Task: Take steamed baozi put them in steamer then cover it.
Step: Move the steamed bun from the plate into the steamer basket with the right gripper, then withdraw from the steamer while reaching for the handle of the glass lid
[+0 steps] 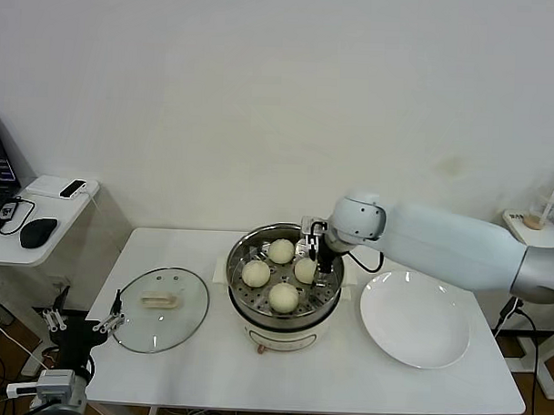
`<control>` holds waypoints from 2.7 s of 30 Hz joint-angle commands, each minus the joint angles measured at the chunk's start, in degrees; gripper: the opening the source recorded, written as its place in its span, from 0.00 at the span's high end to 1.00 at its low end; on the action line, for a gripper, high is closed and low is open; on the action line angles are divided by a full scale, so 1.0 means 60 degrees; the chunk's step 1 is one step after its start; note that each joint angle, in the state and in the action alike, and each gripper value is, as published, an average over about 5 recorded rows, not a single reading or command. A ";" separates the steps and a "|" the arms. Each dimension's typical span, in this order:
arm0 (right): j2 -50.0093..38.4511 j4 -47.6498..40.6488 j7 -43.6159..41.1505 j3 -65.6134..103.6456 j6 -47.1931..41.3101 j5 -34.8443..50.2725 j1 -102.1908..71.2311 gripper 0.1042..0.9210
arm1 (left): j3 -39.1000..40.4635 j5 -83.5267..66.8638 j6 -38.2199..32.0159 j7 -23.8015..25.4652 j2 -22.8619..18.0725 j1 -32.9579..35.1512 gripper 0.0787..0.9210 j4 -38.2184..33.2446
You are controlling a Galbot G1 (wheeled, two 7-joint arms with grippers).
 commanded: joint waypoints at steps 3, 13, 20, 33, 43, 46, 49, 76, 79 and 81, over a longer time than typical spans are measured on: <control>-0.1073 0.1258 -0.0200 0.0627 0.0008 0.0348 0.0518 0.12 | 0.0089 0.0012 0.0009 0.0005 0.0000 -0.0053 0.12 0.0065; -0.3755 0.3709 0.4176 0.4984 0.1352 0.1714 -0.3348 0.12 | 0.0197 0.0047 0.0024 0.0027 0.0000 -0.0188 0.12 0.0247; -0.3785 0.4773 0.6196 1.2123 0.3796 0.0734 -1.0691 0.12 | 0.0263 0.0078 0.0010 0.0055 -0.0023 -0.0243 0.12 0.0375; 0.2399 0.4927 0.5101 1.9879 0.7281 -0.1419 -1.7590 0.12 | 0.0598 0.2134 -0.0493 0.0403 0.0153 -0.0391 0.12 0.1046; 0.4062 0.4505 0.4919 2.0983 0.7748 -0.1369 -1.8807 0.12 | 0.0403 0.9702 -0.2101 -0.0352 0.0910 -0.0189 0.12 0.2590; 0.4165 0.4509 0.4961 2.1201 0.7686 -0.1347 -1.8903 0.12 | 0.0460 1.1598 -0.2369 -0.0694 0.1180 -0.0025 0.12 0.3038; 0.4311 0.4546 0.4972 2.1285 0.7628 -0.1370 -1.8965 0.12 | 0.0653 1.2707 -0.2384 -0.0764 0.1400 -0.0075 0.12 0.3527; 0.5319 0.5222 0.4743 2.1426 0.8041 -0.2559 -2.0094 0.12 | 0.3133 1.3119 -0.1958 -0.0350 0.1693 -0.4342 0.12 0.7054; 0.5353 0.5250 0.4739 2.1439 0.8064 -0.2573 -2.0148 0.12 | 0.3263 1.3071 -0.1953 -0.0355 0.1650 -0.4564 0.12 0.7367; 0.5365 0.5254 0.4736 2.1463 0.8074 -0.2569 -2.0165 0.12 | 0.3326 1.3054 -0.1950 -0.0371 0.1615 -0.4690 0.12 0.7565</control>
